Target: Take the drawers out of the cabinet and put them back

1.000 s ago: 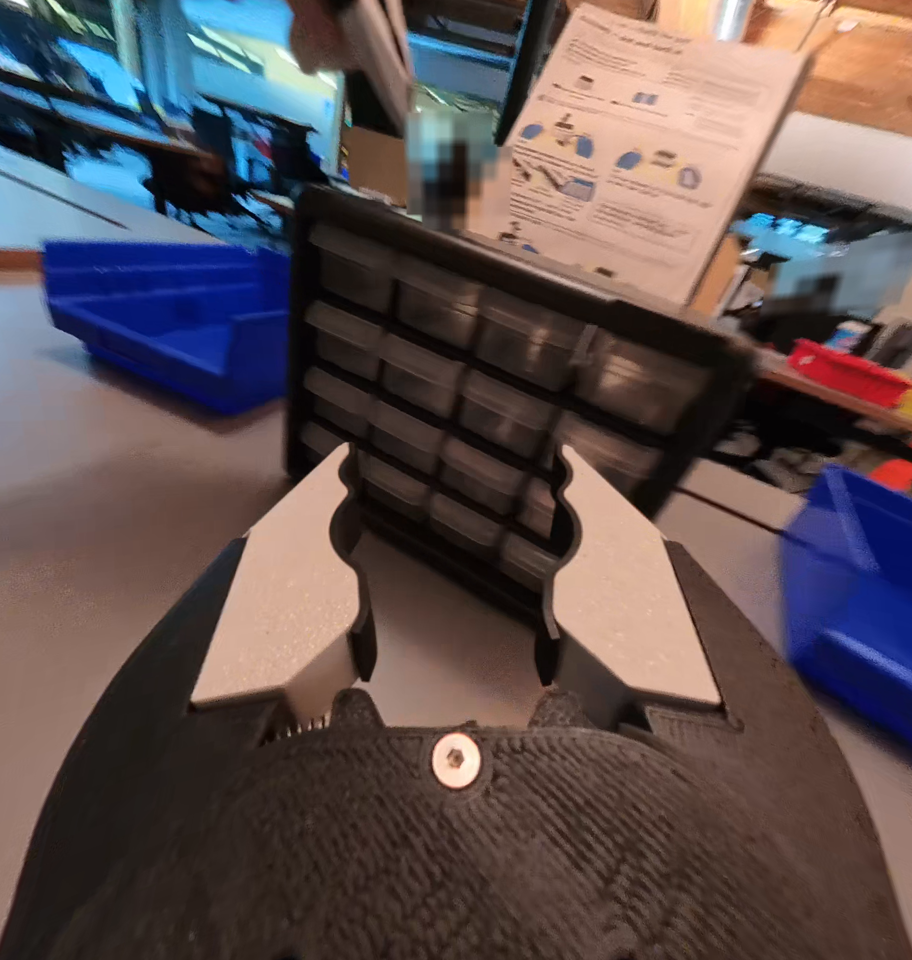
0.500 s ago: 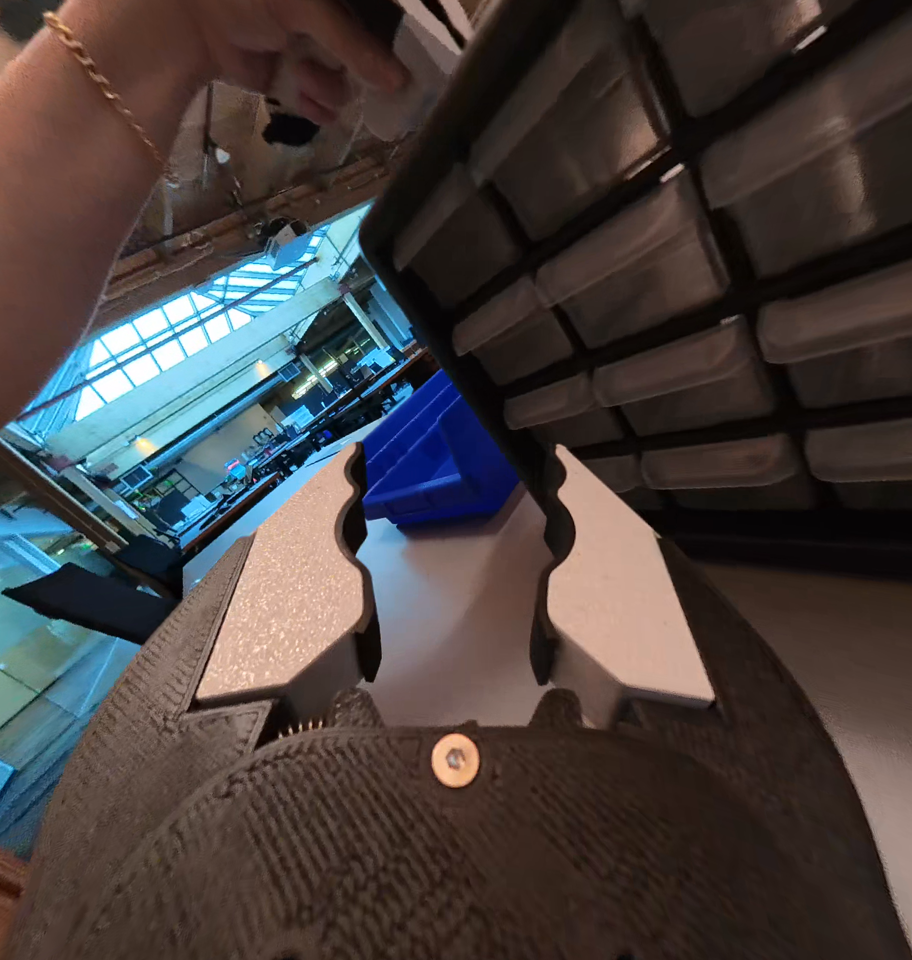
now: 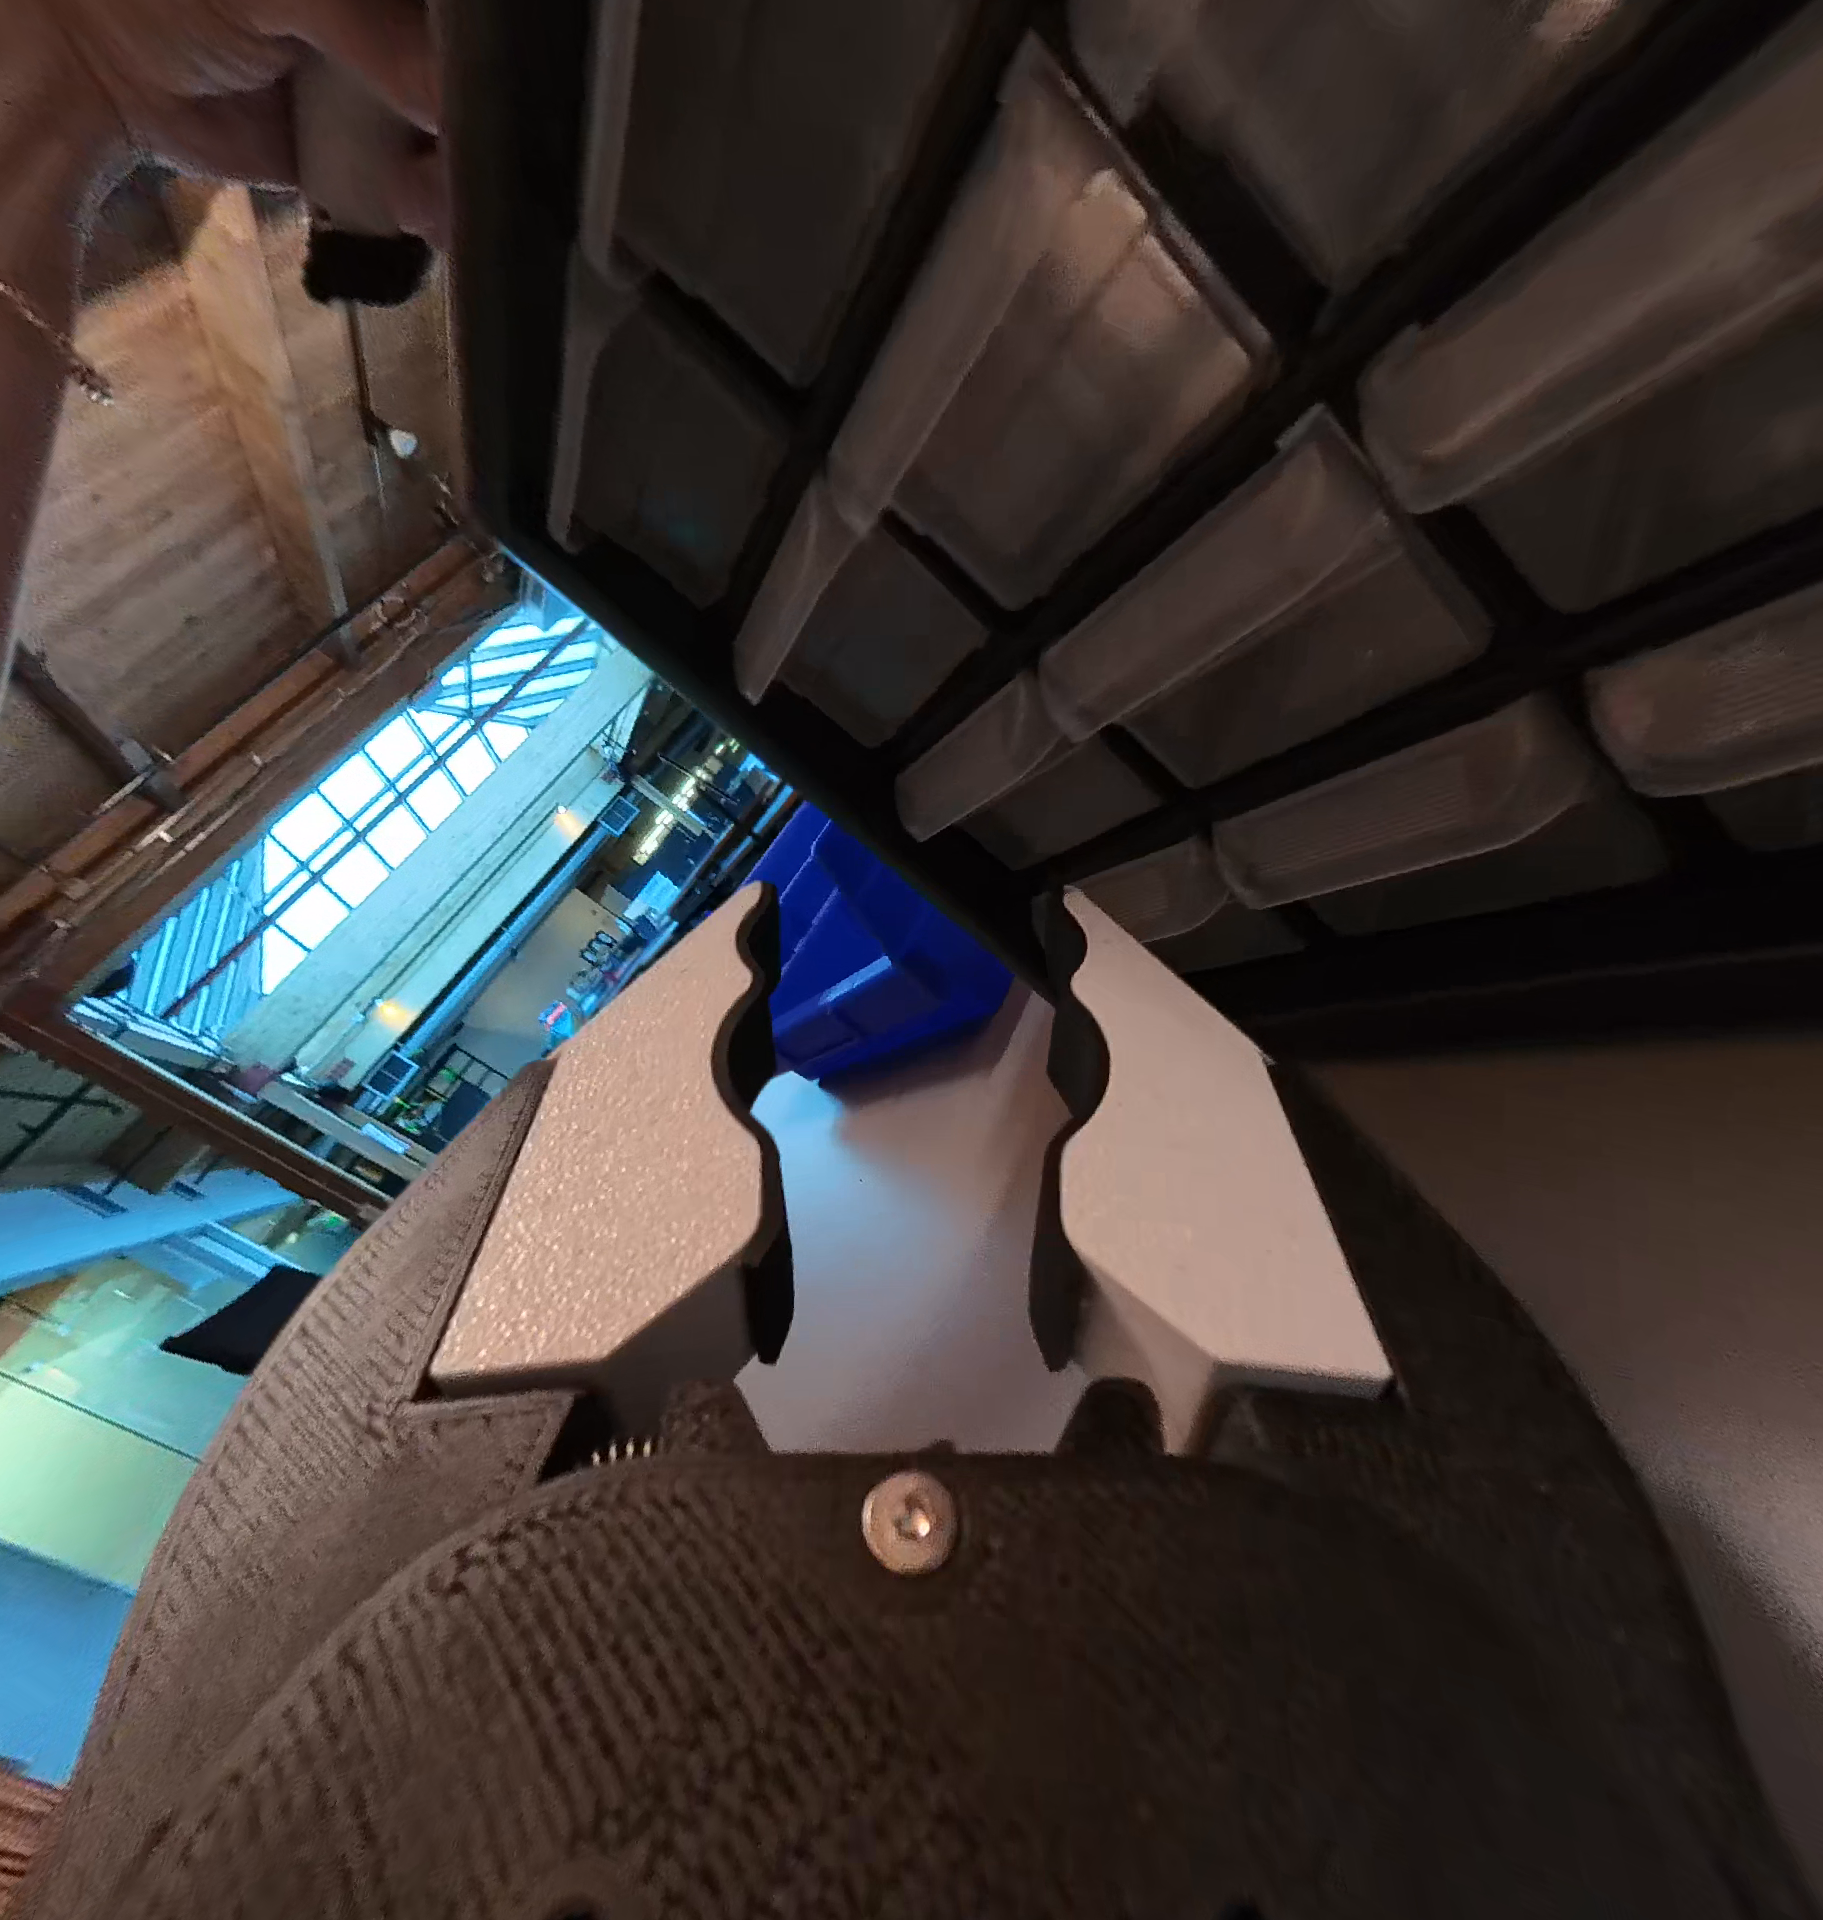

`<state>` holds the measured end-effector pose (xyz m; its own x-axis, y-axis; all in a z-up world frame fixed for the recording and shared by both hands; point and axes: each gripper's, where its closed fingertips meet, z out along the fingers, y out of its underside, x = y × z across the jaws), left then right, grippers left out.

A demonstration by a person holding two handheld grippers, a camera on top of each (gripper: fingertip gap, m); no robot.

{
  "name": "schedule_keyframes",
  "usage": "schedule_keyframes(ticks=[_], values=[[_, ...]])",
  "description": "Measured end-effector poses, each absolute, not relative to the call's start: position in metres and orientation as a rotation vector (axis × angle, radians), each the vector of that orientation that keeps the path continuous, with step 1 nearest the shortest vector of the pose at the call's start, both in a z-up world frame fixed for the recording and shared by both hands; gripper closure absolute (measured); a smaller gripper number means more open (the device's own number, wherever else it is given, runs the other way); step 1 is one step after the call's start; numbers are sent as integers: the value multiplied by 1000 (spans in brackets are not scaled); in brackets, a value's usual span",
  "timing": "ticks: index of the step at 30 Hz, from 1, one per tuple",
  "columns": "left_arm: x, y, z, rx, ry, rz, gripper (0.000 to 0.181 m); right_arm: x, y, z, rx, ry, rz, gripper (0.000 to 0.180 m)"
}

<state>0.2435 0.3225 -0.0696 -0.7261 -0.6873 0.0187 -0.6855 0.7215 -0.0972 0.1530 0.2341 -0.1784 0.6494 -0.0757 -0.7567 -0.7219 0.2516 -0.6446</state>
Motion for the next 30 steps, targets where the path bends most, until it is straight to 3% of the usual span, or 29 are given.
schedule_keyframes(ticks=[1, 30], values=[[243, 323, -70, -1160, 2896, -140, 181, 154, 235, -179, -1252, 795, 519, 132], [243, 323, -71, -1104, 2891, 235, 181, 158, 247, -174, -910, 901, 747, 177]])
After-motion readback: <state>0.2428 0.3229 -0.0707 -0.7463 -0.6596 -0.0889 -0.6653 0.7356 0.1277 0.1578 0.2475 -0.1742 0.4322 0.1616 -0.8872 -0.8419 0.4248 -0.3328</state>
